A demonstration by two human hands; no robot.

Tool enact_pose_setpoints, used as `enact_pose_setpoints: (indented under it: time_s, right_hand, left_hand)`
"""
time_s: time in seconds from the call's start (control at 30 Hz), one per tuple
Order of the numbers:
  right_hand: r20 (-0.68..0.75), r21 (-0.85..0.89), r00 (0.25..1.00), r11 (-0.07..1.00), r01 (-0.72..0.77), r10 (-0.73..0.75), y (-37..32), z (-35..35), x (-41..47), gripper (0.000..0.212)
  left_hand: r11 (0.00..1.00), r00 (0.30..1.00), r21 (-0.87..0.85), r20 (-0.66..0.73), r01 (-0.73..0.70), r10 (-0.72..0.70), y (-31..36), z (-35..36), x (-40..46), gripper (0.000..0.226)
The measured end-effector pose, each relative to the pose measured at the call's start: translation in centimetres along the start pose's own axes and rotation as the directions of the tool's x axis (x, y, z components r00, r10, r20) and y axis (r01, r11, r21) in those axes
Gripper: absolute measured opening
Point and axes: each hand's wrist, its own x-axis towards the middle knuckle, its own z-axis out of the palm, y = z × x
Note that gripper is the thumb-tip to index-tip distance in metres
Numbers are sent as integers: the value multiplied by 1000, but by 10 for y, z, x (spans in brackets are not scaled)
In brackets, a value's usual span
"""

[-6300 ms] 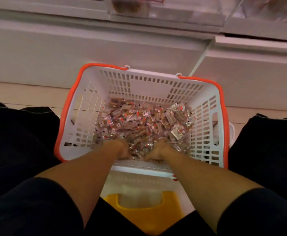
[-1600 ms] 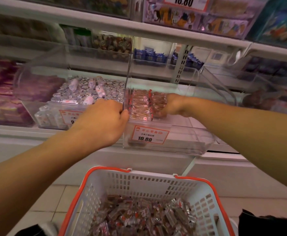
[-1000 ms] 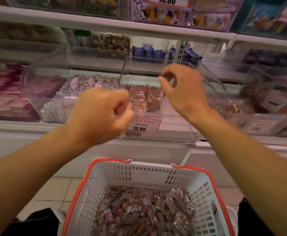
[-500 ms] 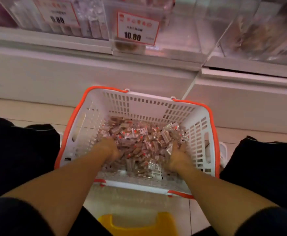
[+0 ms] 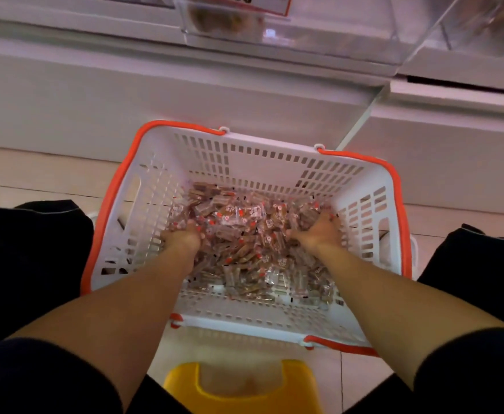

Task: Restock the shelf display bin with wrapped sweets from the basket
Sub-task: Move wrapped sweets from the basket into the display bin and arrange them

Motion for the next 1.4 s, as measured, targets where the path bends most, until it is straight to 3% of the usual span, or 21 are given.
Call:
enact_pose_setpoints:
  time_s: [0.17,0.3,0.4,0.43,0.57,0.67,0.77,0.93,1.0,1.07,1.17,1.3,1.4]
  right_hand:
    - [0,36,999,998,50,-50,-11,14,1,81]
    - [29,75,995,993,93,-96,-15,16,-6,64]
    - [163,265,983,963,45,-91,-18,15,-14,52]
    - [237,316,967,949,8,-87,-18,16,-18,50]
    - [512,396,854,907,-141,-91,-17,19,-41,60]
    - [516,391,852,909,-145,-87,-20,15,-53,60]
    - [556,322,822,944,-77,-122,-40,-13,-62,41]
    - [616,183,745,966,182,-256,-90,-90,-85,30]
    - [625,181,713,948,262,-317,-107,-122,-96,20]
    - [643,164,671,923,349,-368,-122,-155,-108,19]
    - [648,230,604,876,424,-463,-144,-199,-130,21]
    - [488,473,584,759,448,-648,-164,-238,-164,26]
    - [325,567,559,630,530,-763,-175,-253,-189,28]
  left_hand:
    - [976,973,-211,231,61,-11,7,8,-4,55]
    - [996,930,-84,366,-13,43,13,13,-16,28]
    - [994,893,85,450,-63,18,13,14,-25,11]
    - [991,883,109,469,-82,21,12,13,-28,9]
    - [993,848,81,529,-90,34,5,4,-42,44]
    - [998,764,64,644,-7,-36,5,-8,-58,31]
    - [995,681,-43,732,91,-31,20,-24,-72,35]
    - [933,517,-314,836,178,183,65,-48,-104,23]
    - [922,425,-357,865,148,267,84,-58,-122,34]
    - [936,331,-340,898,96,292,108,-70,-144,58]
    - [936,246,-346,904,-59,350,157,-91,-185,55]
    - [908,272,-352,872,-227,406,223,-122,-242,40]
    - [780,367,-322,743,-537,559,239,-141,-273,26]
